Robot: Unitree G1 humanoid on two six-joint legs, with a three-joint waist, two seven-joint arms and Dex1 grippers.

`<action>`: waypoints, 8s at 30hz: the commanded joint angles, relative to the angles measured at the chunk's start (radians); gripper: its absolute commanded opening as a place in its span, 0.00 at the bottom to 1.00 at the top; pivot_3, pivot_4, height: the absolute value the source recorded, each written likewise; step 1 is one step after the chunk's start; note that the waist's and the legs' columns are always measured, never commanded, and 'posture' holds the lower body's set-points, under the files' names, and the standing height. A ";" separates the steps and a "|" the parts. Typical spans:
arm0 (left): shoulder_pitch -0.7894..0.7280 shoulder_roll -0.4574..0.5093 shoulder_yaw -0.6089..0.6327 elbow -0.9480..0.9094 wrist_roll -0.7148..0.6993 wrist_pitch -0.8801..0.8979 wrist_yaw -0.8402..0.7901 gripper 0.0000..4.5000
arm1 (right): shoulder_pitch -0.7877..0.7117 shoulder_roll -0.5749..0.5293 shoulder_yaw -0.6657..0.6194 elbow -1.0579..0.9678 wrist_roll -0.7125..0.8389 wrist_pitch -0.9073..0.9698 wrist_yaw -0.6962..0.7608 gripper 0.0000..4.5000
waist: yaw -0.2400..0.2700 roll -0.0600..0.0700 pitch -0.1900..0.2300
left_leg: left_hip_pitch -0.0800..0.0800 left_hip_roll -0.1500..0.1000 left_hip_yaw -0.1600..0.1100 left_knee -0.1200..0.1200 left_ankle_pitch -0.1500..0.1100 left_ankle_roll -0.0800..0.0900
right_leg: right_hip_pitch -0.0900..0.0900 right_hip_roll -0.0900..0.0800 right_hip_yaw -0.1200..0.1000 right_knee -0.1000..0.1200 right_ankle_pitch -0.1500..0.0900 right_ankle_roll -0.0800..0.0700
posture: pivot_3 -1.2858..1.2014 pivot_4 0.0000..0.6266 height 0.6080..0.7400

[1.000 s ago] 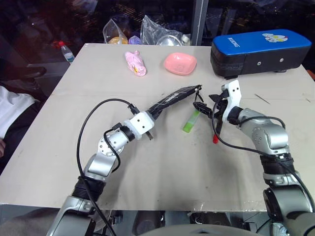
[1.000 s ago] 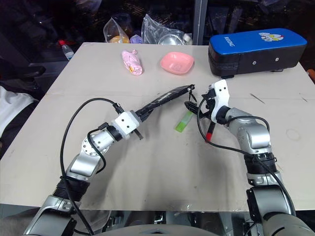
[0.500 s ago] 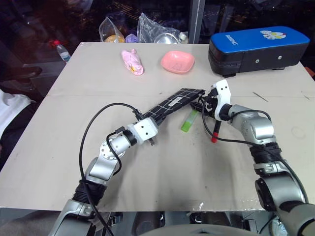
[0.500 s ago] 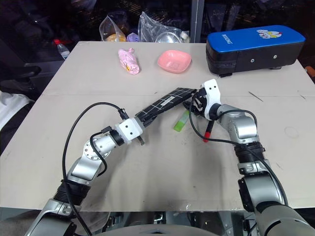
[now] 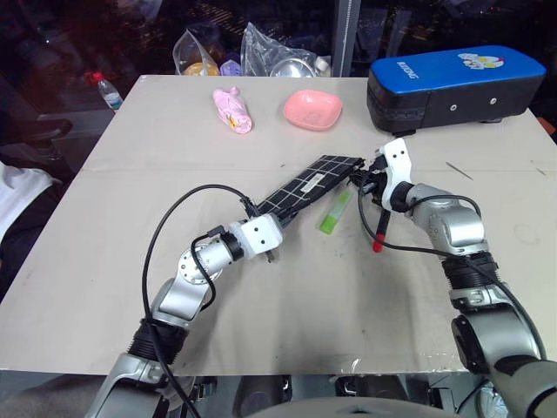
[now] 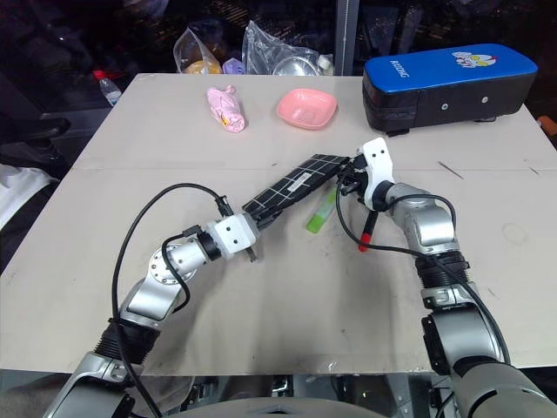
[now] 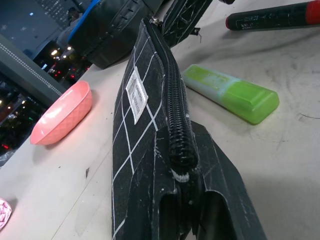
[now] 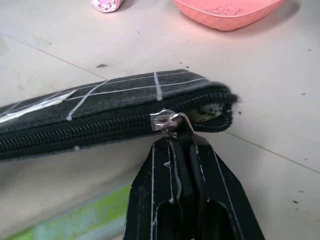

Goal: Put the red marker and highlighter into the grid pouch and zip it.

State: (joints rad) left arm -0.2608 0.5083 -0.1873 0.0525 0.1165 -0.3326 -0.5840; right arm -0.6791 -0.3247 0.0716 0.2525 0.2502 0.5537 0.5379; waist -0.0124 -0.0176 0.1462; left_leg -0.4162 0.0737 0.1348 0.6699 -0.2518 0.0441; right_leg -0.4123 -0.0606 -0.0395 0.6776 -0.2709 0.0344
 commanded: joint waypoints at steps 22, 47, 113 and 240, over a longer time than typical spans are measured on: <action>0.000 -0.010 0.034 -0.055 -0.003 0.008 0.017 0.00 | -0.004 -0.116 0.169 -0.109 -0.268 -0.225 0.151 0.00 | 0.000 0.000 0.000 | 0.000 0.000 0.000 0.000 0.000 0.000 | 0.000 0.000 0.000 0.000 0.000 0.000 | 0.52 0.24 1.00; -0.012 -0.002 0.030 -0.008 0.020 -0.005 0.029 0.00 | 0.029 -0.169 0.140 -0.295 -0.247 0.043 0.190 0.00 | 0.000 0.001 0.000 | 0.000 0.000 0.000 0.000 0.000 0.000 | 0.000 0.000 0.000 0.000 0.000 0.000 | 0.52 0.24 1.00; -0.054 -0.013 0.051 0.033 0.067 -0.034 0.102 0.00 | -0.012 -0.165 0.333 -0.396 -0.339 -0.042 0.420 0.00 | 0.001 0.001 0.001 | 0.000 -0.001 0.000 0.000 0.000 0.000 | 0.000 0.000 0.000 0.000 0.000 0.000 | 0.52 0.24 1.00; -0.030 -0.029 0.012 0.007 0.086 -0.172 0.080 0.00 | 0.030 -0.089 0.200 -0.298 -0.171 -0.088 0.180 0.01 | 0.001 0.001 0.001 | -0.001 0.000 -0.002 0.000 0.000 0.000 | 0.000 0.002 -0.001 -0.001 0.000 0.000 | 0.52 0.24 1.00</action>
State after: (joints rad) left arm -0.2787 0.4794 -0.1951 0.0993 0.2136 -0.5039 -0.5176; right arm -0.6211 -0.4009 0.2371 -0.0528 0.1333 0.5776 0.7096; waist -0.0110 -0.0169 0.1472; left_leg -0.4167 0.0733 0.1337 0.6697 -0.2520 0.0443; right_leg -0.4124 -0.0590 -0.0401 0.6762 -0.2710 0.0344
